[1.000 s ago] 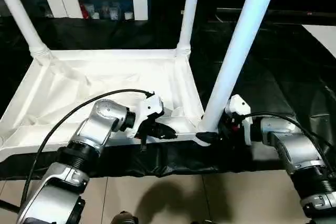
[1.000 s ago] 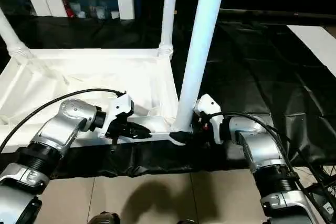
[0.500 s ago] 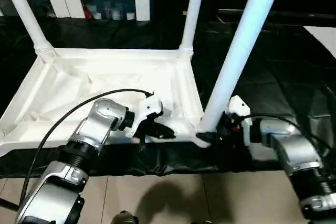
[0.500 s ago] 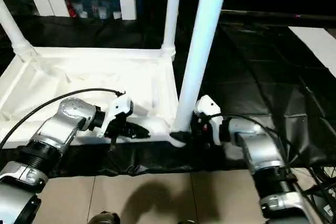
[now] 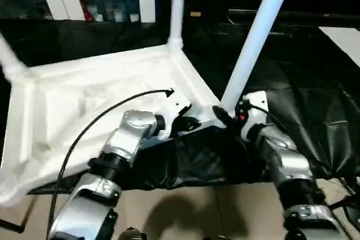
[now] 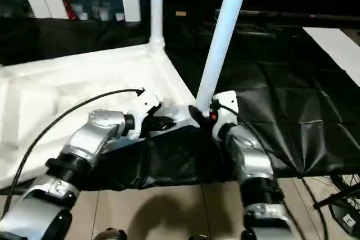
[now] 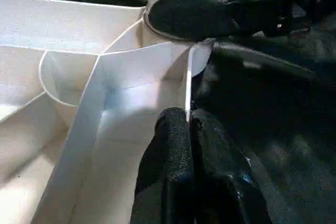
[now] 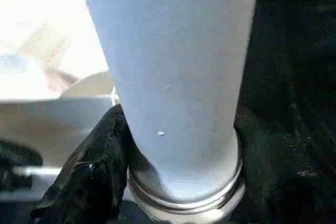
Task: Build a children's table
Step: Rotate leg to tighten
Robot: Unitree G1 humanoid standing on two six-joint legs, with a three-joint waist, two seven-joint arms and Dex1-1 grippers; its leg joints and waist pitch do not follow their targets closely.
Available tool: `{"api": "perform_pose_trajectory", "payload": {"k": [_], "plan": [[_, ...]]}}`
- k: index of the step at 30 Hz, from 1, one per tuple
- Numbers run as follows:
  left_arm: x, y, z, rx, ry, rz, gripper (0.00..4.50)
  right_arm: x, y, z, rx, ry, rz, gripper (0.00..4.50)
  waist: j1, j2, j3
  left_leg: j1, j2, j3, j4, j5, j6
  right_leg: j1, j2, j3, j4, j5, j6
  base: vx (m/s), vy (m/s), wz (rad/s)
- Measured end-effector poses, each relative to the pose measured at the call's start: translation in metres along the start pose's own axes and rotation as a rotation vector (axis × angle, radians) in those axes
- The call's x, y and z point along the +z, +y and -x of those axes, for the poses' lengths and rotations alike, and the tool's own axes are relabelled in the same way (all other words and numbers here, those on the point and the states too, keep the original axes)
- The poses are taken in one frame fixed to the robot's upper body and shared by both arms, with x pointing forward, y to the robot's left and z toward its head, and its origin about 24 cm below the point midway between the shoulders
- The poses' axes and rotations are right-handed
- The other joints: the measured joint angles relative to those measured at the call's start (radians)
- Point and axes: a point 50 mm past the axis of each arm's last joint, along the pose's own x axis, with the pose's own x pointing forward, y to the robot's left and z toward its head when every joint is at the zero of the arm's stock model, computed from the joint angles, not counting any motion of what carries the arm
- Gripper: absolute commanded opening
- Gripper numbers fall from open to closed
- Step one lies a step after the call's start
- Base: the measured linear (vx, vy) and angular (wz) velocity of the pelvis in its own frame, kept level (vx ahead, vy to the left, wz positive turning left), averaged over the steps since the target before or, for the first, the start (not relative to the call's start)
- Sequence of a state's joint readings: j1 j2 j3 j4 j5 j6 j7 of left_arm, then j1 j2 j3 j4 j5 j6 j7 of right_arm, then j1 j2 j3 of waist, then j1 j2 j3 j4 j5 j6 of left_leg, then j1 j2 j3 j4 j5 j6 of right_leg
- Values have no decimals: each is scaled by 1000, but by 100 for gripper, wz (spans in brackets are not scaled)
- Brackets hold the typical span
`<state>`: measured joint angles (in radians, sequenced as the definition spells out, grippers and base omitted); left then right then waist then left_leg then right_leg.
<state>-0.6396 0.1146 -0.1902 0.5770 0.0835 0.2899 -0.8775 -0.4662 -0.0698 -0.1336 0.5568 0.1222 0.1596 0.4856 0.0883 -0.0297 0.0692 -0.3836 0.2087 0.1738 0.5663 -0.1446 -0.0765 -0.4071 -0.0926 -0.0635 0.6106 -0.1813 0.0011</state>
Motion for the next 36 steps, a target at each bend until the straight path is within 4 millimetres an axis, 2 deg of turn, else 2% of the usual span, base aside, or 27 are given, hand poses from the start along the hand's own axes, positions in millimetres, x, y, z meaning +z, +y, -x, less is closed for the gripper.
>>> {"api": "perform_pose_trajectory", "payload": {"k": [2,3,7,9,11,16,19,27,30,36], "plan": [[0,-1,0,8,-2,-6,0,-1,2,-1,-18,-12,-7,263,-2,0,0,0,0,0,0,0,0,0,0,0,0,0,0,0,0,0],[0,-2,0,10,-2,-10,0,-1,3,-2,-21,-17,-10,318,-3,0,0,0,0,0,0,0,0,0,0,0,0,0,0,0,0,0],[-2,-4,3,5,-7,-19,0,-3,7,-1,-13,-33,-23,337,-6,0,0,0,0,0,0,0,0,0,0,1,0,0,0,0,0,0],[-3,-3,6,-13,-3,-27,0,-3,7,2,7,-32,-10,377,-5,0,0,0,0,0,-1,0,0,0,0,1,-1,0,0,0,0,0],[-3,-3,9,-33,4,-37,0,-2,7,4,51,-18,13,381,-5,0,0,0,0,0,-1,0,0,0,0,1,-1,0,0,0,0,0],[-5,-4,16,-132,13,-50,0,0,1,15,213,50,128,381,0,1,1,-1,0,0,-1,0,0,-1,0,0,-1,0,0,0,0,0],[-8,-6,20,-219,29,-73,0,1,-5,28,359,125,220,381,10,1,1,-1,0,0,0,0,0,0,0,0,-1,0,0,0,0,0],[-13,-2,40,-361,89,-115,0,6,-5,46,655,258,310,381,14,1,0,0,0,0,3,0,0,2,0,0,1,0,0,0,0,0],[-11,0,41,-390,100,-130,0,8,-6,49,710,280,314,351,24,1,0,0,0,0,4,0,0,2,0,0,1,0,-1,0,0,0],[-11,1,42,-417,109,-131,0,10,-7,50,738,287,318,310,31,2,0,0,0,0,5,0,0,2,-1,0,1,1,-1,0,0,0]]}}
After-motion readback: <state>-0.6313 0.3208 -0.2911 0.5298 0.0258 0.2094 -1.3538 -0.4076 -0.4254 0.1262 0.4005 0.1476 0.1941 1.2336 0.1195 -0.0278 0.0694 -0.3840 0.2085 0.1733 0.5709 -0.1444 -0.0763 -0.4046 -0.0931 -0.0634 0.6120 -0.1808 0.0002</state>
